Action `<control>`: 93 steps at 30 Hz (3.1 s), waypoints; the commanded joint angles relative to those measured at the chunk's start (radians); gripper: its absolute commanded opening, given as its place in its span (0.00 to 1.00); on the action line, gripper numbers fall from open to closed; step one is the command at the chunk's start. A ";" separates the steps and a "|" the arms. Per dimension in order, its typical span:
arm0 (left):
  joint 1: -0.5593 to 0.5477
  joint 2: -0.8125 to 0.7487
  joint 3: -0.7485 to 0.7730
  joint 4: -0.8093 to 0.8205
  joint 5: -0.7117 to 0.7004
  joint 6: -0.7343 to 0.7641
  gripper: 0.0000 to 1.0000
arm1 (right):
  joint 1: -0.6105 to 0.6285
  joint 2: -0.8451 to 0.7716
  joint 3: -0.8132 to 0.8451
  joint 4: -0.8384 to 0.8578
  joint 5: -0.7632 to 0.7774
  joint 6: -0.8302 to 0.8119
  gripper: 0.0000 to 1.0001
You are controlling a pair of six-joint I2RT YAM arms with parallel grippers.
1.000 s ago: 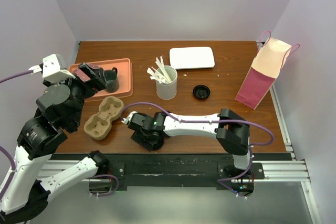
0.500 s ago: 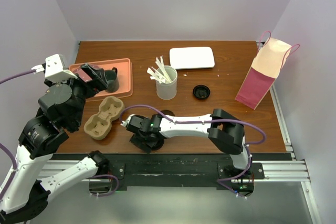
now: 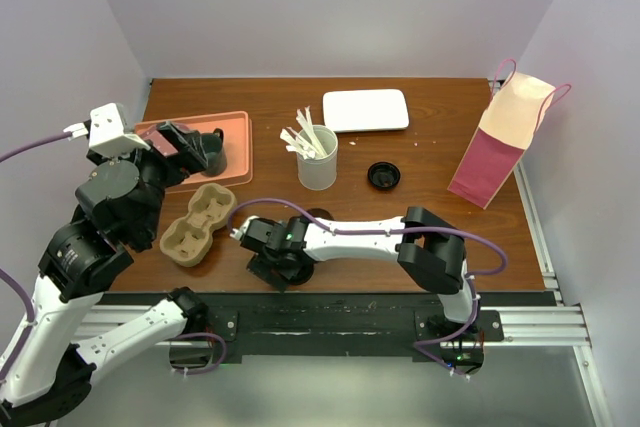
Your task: Pack the takeout coffee
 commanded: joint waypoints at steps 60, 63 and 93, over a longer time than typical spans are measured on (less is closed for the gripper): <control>0.004 -0.041 -0.050 0.083 -0.026 0.100 1.00 | -0.022 -0.057 0.176 -0.127 -0.037 0.046 0.69; 0.004 -0.050 -0.050 0.098 -0.037 0.107 1.00 | -0.024 -0.074 0.249 -0.187 -0.025 0.055 0.69; 0.002 -0.058 -0.067 0.173 -0.047 0.117 0.99 | -0.274 -0.176 0.217 -0.318 0.056 0.055 0.72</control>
